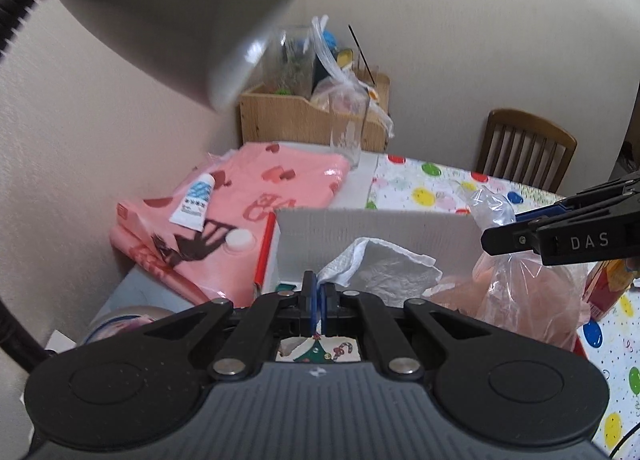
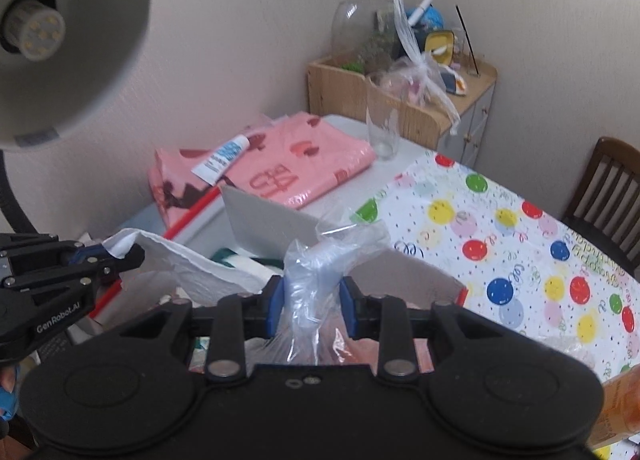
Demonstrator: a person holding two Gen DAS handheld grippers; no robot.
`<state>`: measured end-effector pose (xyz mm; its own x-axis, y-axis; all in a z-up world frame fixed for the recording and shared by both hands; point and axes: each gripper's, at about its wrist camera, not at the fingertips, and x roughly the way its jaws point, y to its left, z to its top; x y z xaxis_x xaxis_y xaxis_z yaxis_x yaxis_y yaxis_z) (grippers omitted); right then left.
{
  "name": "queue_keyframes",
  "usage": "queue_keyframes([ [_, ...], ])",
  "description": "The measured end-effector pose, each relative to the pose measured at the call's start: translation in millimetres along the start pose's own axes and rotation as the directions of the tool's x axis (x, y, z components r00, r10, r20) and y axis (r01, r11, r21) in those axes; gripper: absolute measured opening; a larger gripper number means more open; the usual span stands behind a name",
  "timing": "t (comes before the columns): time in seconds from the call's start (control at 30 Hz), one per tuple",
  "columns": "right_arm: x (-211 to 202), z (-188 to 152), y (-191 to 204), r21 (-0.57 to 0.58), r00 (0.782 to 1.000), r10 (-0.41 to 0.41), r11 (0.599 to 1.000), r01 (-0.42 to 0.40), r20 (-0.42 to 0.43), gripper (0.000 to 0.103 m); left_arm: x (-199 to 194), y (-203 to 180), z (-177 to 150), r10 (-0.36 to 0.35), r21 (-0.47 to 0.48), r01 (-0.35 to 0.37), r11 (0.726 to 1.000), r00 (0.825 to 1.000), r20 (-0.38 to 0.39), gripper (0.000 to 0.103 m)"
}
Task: Organize soft objects
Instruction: 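Carry the tissue with the left tool while the right tool carries the plastic bag over the box, then open the left tool to drop the tissue while the right tool releases the plastic bag into the box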
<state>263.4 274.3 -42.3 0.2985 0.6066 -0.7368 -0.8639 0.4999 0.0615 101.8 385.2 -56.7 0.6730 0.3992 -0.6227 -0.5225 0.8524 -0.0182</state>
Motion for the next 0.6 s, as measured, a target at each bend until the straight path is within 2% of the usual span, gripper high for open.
queue_keyframes([
  [0.3,27,-9,-11,0.018,0.997,-0.032,0.999,0.033,-0.070,0.031,30,-13,-12,-0.036,0.036,0.040,0.999,0.995,-0.097,0.002],
  [0.6,43,-15,-17,0.029,0.993,-0.050,0.998,0.054,-0.106,0.033,51,-19,-22,-0.063,0.053,0.075,0.996,0.978,-0.197,0.002],
])
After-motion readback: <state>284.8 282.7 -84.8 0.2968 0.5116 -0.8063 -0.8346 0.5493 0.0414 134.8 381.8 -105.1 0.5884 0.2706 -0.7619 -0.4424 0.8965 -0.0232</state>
